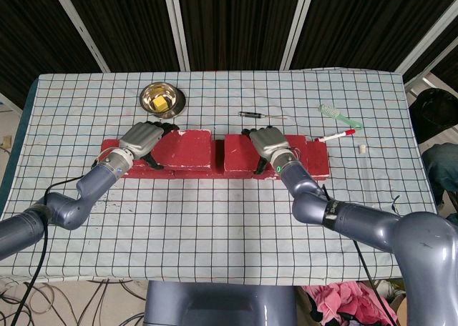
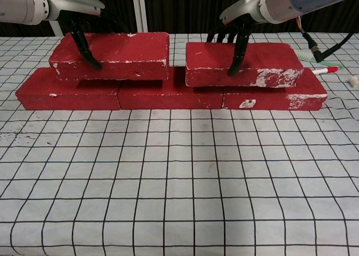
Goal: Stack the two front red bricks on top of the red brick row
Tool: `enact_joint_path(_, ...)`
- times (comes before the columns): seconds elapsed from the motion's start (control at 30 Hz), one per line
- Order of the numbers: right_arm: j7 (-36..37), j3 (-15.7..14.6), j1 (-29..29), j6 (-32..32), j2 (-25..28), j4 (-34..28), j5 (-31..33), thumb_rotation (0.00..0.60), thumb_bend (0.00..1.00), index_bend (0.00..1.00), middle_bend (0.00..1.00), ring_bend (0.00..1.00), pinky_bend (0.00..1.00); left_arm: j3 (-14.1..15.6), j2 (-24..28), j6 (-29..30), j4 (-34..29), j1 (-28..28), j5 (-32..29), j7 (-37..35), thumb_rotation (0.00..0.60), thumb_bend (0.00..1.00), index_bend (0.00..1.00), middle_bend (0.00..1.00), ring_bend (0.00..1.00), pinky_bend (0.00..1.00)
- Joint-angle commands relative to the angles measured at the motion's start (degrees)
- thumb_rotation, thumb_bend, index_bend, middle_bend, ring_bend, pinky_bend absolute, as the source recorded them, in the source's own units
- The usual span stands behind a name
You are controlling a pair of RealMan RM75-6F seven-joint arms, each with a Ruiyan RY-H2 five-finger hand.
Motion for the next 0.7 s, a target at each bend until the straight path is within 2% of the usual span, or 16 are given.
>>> enact_joint_path(0.03, 0.70, -0.20, 0.44, -0.27, -0.80, 0.98, -0.06, 0.600, 0.00, 0.12, 0.20, 0.18, 0.13, 0.37, -0.76, -0.09, 1.00, 0.13, 1.07, -1.51, 0.600, 0.27, 0.19, 0.23, 0.15, 0.24)
enact_joint_path(0.7, 3.17, -1.08, 2.58, 0.58, -4.11, 4.35, -1.38, 0.600, 0.00, 0.12, 0.20, 0.18, 0.13, 1.28, -1.92, 0.03, 3.45, 0.03, 6.44, -8.46, 0.600, 0.27, 0.19, 0.22, 0.15, 0.24)
